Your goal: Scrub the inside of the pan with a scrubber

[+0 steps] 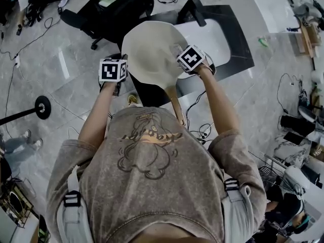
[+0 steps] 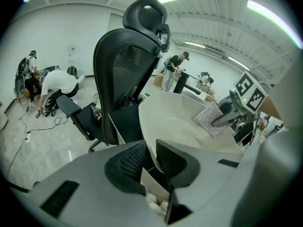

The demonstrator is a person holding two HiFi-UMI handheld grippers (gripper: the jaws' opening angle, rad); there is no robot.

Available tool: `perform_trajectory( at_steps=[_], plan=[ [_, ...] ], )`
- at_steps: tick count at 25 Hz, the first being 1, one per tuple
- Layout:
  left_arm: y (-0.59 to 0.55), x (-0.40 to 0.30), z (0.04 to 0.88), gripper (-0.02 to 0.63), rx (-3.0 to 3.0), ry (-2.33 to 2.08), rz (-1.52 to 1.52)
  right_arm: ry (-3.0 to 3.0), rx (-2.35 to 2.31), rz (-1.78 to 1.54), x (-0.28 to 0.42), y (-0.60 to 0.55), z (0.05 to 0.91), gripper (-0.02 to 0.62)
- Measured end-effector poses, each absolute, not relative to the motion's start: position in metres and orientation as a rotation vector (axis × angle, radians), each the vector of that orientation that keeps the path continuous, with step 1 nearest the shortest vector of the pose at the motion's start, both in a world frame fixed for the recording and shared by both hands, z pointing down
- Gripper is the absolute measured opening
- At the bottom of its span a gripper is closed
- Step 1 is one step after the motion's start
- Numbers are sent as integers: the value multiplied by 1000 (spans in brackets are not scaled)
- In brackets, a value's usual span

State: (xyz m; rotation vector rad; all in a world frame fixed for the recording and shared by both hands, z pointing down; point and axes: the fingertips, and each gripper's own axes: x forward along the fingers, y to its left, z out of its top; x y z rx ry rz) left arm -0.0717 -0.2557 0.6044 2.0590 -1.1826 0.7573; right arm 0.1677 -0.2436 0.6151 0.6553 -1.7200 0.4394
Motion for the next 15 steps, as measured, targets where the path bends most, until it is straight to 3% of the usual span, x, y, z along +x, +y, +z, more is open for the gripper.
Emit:
perform_trajectory(
  at_steps=[9,15],
  plan=[
    [-256,-72,605,75,2053,-1186,768,-1607,499,402,162,-206,626,72],
    [-256,-72,606,75,2043,-1188,760,-1740,359,385,111,-191,634,71]
  ],
)
